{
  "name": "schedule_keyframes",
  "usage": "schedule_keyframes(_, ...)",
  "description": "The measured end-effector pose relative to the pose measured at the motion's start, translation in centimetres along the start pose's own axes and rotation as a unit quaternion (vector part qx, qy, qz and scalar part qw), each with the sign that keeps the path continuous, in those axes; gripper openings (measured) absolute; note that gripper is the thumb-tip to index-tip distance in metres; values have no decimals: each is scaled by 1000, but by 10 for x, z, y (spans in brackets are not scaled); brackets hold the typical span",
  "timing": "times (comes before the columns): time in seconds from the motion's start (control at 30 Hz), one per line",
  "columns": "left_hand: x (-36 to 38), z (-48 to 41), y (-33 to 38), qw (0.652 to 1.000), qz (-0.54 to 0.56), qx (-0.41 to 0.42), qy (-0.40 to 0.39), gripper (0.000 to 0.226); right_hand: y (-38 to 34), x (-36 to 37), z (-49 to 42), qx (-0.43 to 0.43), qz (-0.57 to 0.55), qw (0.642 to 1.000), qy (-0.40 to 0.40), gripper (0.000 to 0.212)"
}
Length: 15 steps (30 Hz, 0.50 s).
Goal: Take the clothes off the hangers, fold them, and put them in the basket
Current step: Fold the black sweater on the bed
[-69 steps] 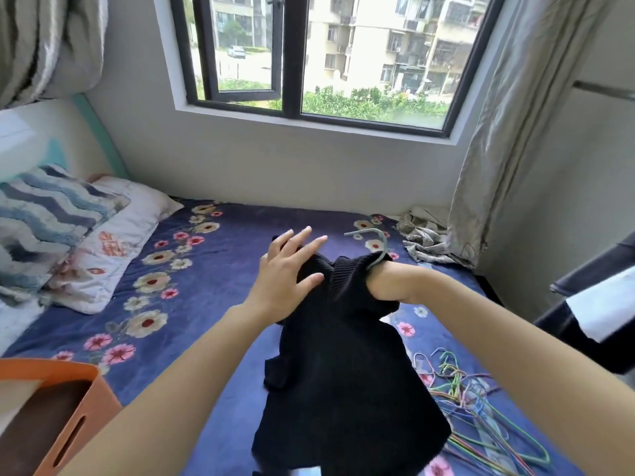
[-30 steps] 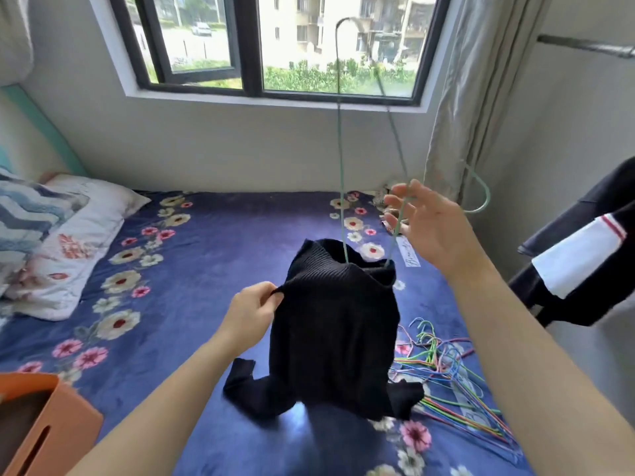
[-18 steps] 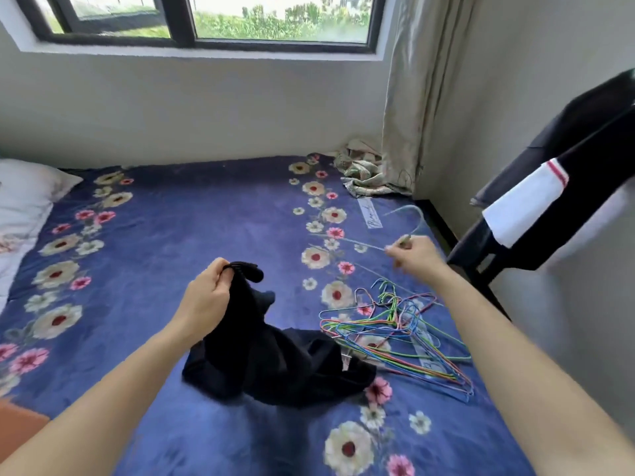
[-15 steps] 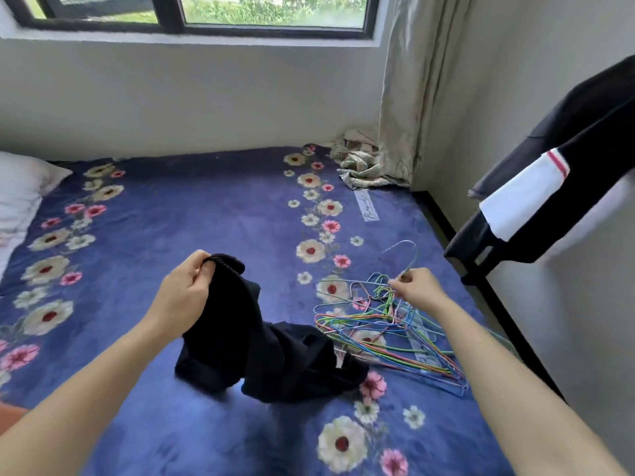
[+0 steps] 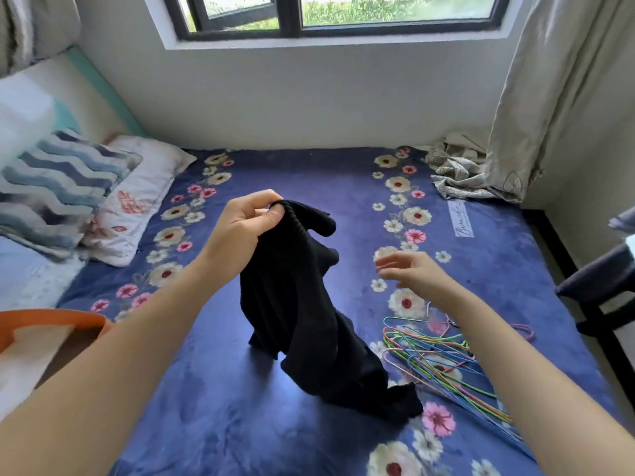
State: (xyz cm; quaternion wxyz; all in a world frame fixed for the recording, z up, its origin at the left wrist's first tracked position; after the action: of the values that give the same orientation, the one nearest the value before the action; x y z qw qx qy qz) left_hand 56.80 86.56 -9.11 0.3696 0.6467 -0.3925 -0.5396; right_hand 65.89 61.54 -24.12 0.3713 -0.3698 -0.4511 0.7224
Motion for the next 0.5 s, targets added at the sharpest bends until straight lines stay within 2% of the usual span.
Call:
schedule_keyframes(0.13, -33, -4, 31, 997, 11, 46, 57, 24, -76, 64, 20, -67, -33, 989, -131, 26)
schedule_keyframes(0.2, -49, -6, 48, 995, 25, 71, 68, 31, -105, 94, 35, -73, -52, 971, -220, 41)
schedule_keyframes(0.27, -61, -8, 63, 993, 22, 97, 71, 30, -128, 124, 47, -79, -4, 958, -274, 50)
schedule_keyframes(0.3, -71, -8, 69, 991, 14, 107, 74, 27, -139, 139, 51, -85, 31, 960, -266, 46)
schedule_keyframes(0.37, -85, -11, 75, 989, -16, 116, 85, 25, -152, 154, 48, -124, 106, 971, -176, 23)
schedule_keyframes(0.43, -105, -11, 71, 987, -39, 120, 101, 23, -161, 154, 44, -149, 126, 978, -79, 22)
schedule_keyframes(0.5, -132, -8, 58, 984, -58, 115, 126, 21, -171, 148, 44, -162, 127, 978, -21, 14)
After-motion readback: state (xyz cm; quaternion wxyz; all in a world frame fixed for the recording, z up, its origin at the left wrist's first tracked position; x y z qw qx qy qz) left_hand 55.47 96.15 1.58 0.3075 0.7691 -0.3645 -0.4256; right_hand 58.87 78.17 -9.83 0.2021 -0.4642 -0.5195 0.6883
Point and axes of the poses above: each hand's wrist, its own z-axis away from the middle knuckle, its own x-axis out of the palm, y = z × x, the point moved 5 cm from there along -z, towards the middle knuckle, and after that the axes turned 9 degrees about -z, right-handed, at the moved point
